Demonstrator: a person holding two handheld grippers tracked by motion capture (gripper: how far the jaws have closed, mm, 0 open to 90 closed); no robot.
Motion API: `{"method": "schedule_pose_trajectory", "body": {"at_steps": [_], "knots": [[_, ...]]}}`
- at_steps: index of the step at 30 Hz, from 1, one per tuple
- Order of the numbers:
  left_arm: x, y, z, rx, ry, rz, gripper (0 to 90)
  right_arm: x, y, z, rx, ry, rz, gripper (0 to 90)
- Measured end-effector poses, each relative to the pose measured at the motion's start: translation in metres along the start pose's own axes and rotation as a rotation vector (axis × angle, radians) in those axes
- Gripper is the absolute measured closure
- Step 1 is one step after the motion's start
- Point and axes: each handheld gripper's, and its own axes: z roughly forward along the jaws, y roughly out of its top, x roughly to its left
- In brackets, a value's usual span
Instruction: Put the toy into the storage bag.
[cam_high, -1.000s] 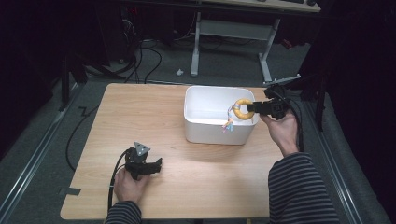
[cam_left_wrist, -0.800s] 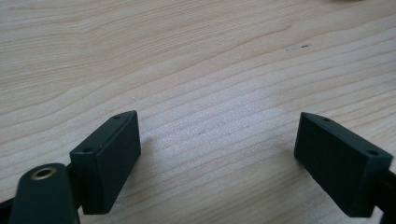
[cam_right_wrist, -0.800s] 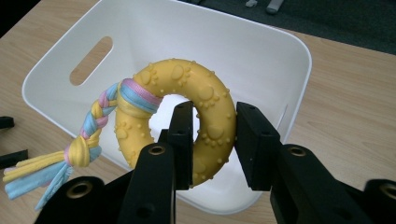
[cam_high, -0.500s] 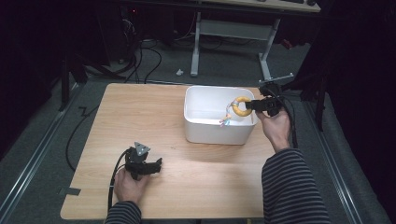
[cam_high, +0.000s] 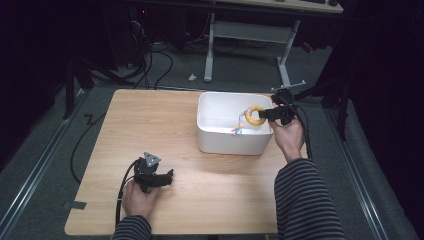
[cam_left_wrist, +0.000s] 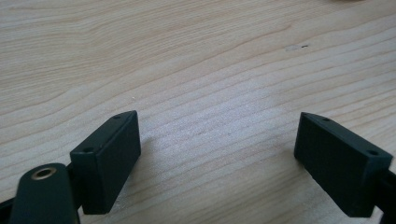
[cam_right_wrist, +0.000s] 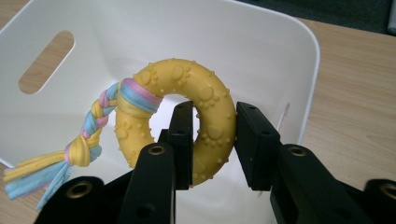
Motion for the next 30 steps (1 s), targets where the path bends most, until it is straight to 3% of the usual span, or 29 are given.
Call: {"method": "schedule_pose_trajectory", "body": {"at_steps": [16,30], "knots": [[0.000,0.000,0.000,-0.001,0.000,0.000,14.7,0.008,-0.009,0.023,0.053,0.013,-0.020,68.9],[0.000,0.000,0.000,-0.001,-0.001,-0.001,14.7,0.013,-0.016,0.031,0.114,0.032,-0.045,68.9]]}}
